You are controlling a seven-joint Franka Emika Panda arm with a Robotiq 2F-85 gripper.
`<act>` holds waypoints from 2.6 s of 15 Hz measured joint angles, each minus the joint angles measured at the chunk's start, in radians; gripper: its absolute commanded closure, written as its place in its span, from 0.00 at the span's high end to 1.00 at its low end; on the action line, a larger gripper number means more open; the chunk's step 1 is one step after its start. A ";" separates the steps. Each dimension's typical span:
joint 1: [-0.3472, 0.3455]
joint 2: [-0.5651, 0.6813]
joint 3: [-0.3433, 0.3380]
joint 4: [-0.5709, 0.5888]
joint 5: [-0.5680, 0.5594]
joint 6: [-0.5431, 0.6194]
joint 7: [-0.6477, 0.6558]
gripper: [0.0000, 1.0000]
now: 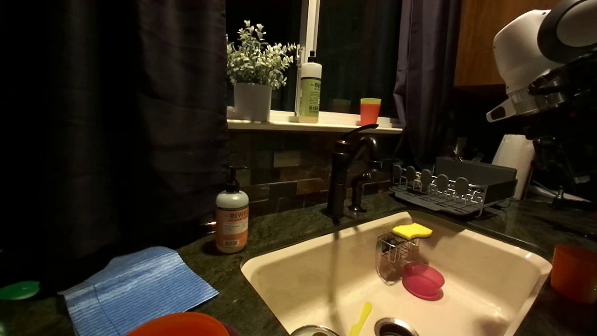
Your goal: Pick up the orange and yellow cup and stack them in the red cup on the shelf
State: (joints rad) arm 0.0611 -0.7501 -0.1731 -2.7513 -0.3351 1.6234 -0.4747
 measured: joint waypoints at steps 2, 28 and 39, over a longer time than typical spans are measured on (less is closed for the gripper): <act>-0.005 0.007 0.002 0.000 0.009 -0.026 0.024 1.00; -0.065 0.303 0.050 -0.002 -0.023 -0.001 0.155 1.00; -0.078 0.402 0.078 0.001 -0.068 0.124 0.253 1.00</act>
State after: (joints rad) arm -0.0170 -0.3484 -0.0955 -2.7504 -0.4030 1.7472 -0.2216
